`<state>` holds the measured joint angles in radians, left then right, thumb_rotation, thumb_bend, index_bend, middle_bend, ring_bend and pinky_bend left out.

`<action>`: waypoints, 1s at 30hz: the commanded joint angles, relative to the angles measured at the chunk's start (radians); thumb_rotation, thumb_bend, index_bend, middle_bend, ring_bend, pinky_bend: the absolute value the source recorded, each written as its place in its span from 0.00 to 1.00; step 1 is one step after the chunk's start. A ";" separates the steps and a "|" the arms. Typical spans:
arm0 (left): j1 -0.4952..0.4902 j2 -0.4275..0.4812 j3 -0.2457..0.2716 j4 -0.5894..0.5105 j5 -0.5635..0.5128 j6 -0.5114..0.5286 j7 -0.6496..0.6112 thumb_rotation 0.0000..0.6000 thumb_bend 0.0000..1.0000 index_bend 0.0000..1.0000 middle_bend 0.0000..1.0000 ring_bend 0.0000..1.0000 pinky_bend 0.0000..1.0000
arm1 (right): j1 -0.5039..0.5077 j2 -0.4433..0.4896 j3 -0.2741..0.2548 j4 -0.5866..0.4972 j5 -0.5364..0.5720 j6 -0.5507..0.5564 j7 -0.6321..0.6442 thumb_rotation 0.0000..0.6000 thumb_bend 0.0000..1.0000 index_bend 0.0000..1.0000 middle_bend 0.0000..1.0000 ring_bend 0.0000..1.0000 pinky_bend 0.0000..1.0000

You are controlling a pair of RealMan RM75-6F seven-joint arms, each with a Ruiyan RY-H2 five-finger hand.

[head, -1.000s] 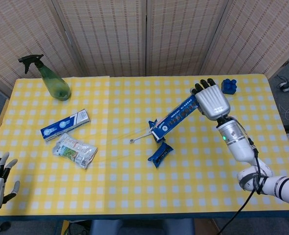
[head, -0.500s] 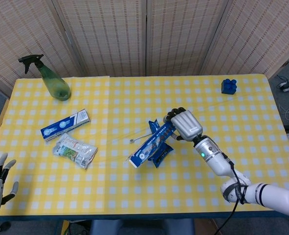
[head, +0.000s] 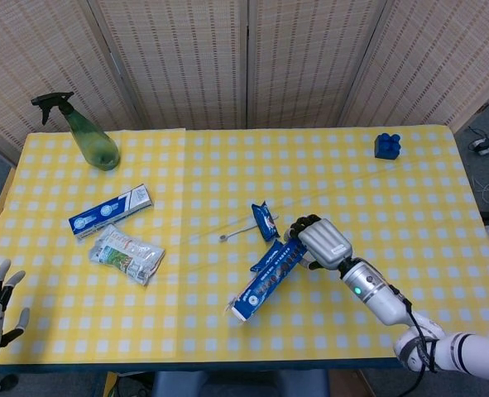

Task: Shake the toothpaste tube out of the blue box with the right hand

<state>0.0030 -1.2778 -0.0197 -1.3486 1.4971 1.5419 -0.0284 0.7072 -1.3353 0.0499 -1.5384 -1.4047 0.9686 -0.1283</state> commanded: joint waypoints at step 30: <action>-0.015 0.002 -0.011 -0.003 -0.005 -0.009 0.009 1.00 0.43 0.19 0.00 0.00 0.00 | -0.243 0.045 -0.068 0.153 -0.073 0.253 0.096 1.00 0.27 0.13 0.23 0.12 0.18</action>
<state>-0.0113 -1.2759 -0.0311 -1.3517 1.4922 1.5332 -0.0195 0.5068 -1.3096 -0.0159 -1.3790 -1.4820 1.1734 -0.0183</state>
